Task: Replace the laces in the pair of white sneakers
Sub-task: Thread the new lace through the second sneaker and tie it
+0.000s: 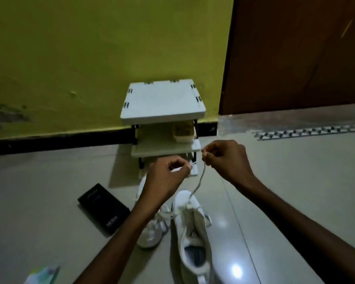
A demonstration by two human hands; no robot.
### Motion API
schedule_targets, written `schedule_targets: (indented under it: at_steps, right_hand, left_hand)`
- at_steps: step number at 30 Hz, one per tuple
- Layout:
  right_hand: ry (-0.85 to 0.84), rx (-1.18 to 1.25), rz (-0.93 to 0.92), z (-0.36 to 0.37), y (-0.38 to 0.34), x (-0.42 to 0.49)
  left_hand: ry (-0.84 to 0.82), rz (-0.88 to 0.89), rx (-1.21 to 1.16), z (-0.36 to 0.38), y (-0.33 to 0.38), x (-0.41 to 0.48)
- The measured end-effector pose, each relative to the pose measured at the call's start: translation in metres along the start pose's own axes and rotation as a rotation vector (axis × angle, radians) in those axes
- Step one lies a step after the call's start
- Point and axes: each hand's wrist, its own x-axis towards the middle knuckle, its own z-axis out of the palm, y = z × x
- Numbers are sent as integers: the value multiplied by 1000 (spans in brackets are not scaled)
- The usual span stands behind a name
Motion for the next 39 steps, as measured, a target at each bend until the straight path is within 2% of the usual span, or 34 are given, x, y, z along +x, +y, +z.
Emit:
schedule_targets:
  at_steps: [5, 10, 14, 17, 23, 28, 33, 39]
  right_hand:
    - [-348, -199, 280, 49, 79, -35]
    - [-573, -264, 309, 81, 90, -66]
    - [-531, -395, 254, 99, 86, -73]
    - [-502, -363, 293, 104, 92, -69]
    - [-479, 129, 520, 97, 122, -68]
    - [-535, 276, 577, 98, 130, -63]
    - [-546, 236, 566, 97, 128, -61]
    - [-610, -28, 395, 96, 121, -59]
  left_hand:
    - [-140, -126, 241, 46, -85, -30]
    - [-212, -214, 335, 63, -119, -37]
    - [-218, -262, 357, 71, -130, -31]
    - [-230, -265, 348, 75, -136, -28]
    - [-198, -274, 204, 84, -148, -35]
    - [-132, -248, 296, 92, -147, -39]
    - [-126, -200, 373, 95, -144, -37]
    - [-145, -177, 430, 100, -136, -40]
